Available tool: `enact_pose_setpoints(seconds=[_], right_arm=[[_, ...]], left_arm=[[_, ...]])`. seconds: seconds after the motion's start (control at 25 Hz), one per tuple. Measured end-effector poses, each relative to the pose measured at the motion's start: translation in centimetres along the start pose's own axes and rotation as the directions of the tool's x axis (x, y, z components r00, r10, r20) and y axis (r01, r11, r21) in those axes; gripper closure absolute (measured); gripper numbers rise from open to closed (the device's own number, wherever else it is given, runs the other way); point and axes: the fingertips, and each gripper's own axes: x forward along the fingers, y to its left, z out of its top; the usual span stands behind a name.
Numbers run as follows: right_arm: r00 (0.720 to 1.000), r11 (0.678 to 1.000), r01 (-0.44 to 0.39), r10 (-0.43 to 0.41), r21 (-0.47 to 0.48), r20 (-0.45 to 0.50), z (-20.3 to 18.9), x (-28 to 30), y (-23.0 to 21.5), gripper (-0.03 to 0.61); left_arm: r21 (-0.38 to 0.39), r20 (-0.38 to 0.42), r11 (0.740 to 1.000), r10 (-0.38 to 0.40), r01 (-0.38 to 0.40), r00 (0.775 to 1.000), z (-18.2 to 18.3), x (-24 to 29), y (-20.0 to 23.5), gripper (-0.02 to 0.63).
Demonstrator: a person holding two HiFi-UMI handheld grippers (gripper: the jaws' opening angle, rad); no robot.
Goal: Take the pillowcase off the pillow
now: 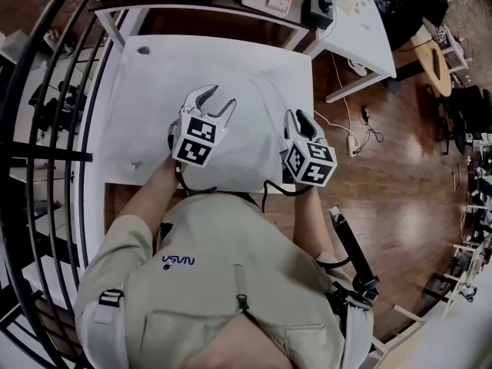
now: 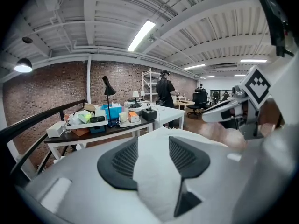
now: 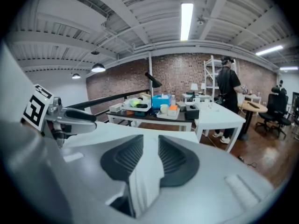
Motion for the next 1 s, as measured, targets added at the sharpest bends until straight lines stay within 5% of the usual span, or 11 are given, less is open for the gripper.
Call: enact_pose_setpoints(seconds=[0.4,0.68,0.88,1.0], right_arm=[[0.988,0.992,-0.100,0.090,-0.081,-0.125,2.2,10.2,-3.8,0.395],[0.930,0.974,-0.217,0.186,-0.065,-0.317,-1.4,15.3,-2.7,0.295],[0.846,0.949,-0.309,0.247,-0.057,-0.472,-6.0,16.7,-0.7,0.278],[0.838,0.942,-0.330,0.262,-0.062,-0.478,-6.8,16.8,-0.3,0.333]], left_arm=[[0.113,-0.151,0.993,0.039,-0.022,0.988,0.3,6.9,1.8,0.314],[0.089,-0.348,0.996,0.010,0.022,0.937,-4.0,11.7,2.5,0.316],[0.039,-0.483,0.993,-0.078,0.110,0.872,-8.0,12.0,0.7,0.407],[0.049,-0.505,0.992,-0.075,0.116,0.860,-8.9,11.6,0.2,0.508]])
